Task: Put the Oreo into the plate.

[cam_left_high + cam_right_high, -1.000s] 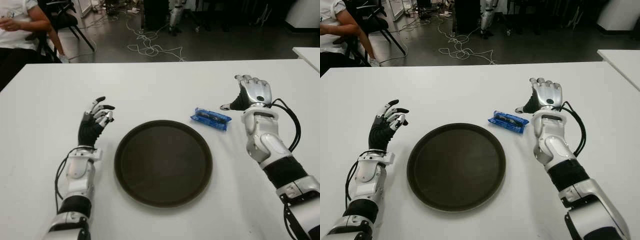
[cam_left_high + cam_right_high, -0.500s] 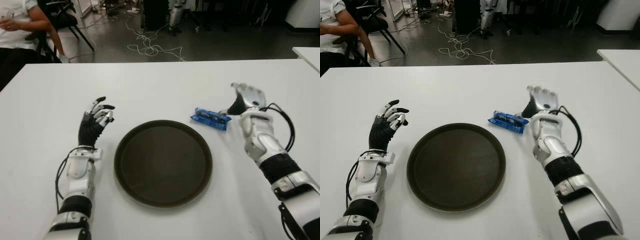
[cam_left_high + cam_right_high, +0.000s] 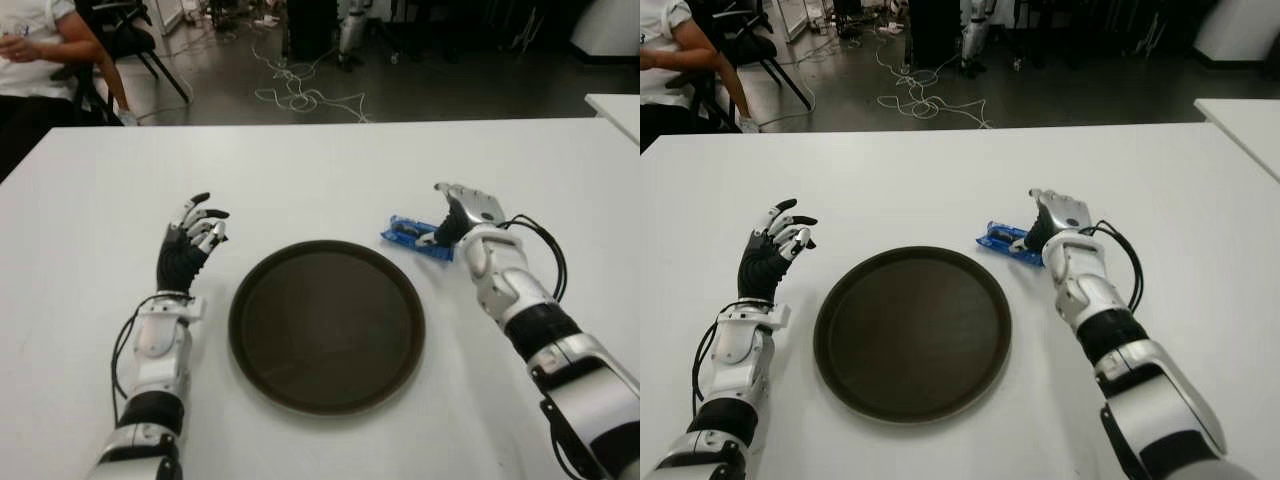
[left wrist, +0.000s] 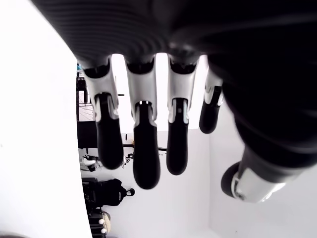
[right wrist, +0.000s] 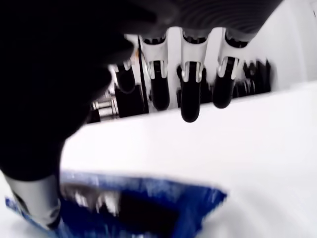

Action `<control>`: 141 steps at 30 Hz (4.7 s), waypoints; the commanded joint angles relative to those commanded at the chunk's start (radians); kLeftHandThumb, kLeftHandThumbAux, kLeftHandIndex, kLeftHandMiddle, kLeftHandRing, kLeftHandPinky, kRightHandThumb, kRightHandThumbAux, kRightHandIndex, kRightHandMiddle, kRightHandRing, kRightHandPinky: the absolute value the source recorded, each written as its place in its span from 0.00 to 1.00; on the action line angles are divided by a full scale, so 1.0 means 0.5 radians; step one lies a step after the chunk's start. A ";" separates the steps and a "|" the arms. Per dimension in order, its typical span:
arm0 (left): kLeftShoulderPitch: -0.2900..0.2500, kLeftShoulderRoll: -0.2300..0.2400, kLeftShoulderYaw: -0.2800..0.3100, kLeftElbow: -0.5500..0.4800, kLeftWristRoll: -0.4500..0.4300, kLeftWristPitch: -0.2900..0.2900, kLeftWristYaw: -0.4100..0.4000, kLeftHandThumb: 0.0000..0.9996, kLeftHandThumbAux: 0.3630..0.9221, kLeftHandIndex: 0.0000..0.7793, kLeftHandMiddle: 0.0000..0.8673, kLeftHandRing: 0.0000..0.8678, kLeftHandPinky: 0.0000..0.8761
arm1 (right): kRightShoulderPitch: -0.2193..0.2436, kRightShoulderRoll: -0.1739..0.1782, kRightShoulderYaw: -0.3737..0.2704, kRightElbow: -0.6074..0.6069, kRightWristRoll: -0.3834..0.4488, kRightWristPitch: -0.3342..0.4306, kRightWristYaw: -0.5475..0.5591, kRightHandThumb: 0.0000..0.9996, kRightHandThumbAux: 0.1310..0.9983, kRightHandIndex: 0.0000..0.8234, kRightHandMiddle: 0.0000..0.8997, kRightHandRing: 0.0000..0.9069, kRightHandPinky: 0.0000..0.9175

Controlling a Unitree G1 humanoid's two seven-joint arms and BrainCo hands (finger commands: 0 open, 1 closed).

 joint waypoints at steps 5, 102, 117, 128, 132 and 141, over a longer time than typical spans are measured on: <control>0.007 -0.006 -0.003 -0.020 0.002 0.012 0.011 1.00 0.50 0.26 0.45 0.61 0.49 | -0.029 0.027 0.001 0.109 0.026 -0.048 -0.028 0.00 0.68 0.18 0.23 0.26 0.29; 0.036 -0.021 -0.069 -0.060 0.209 -0.027 0.276 1.00 0.50 0.23 0.45 0.61 0.47 | -0.089 0.227 0.269 0.733 0.067 -0.332 -0.033 0.00 0.62 0.40 0.38 0.40 0.39; 0.057 -0.025 -0.080 -0.105 0.194 -0.040 0.255 1.00 0.50 0.23 0.45 0.61 0.51 | -0.105 0.208 0.302 0.690 0.073 -0.239 0.048 0.00 0.60 0.39 0.33 0.34 0.34; 0.075 -0.007 -0.069 -0.117 0.163 -0.051 0.211 1.00 0.50 0.24 0.45 0.60 0.53 | -0.128 0.186 0.302 0.610 0.093 -0.177 0.170 0.00 0.61 0.36 0.31 0.33 0.34; 0.080 0.002 -0.064 -0.119 0.166 -0.047 0.213 1.00 0.50 0.24 0.45 0.61 0.52 | -0.110 0.163 0.287 0.552 0.111 -0.169 0.181 0.00 0.62 0.34 0.31 0.32 0.33; 0.099 0.010 -0.059 -0.143 0.147 -0.047 0.183 1.00 0.50 0.23 0.45 0.61 0.55 | -0.062 0.114 0.217 0.470 0.163 -0.211 0.088 0.02 0.63 0.42 0.36 0.36 0.39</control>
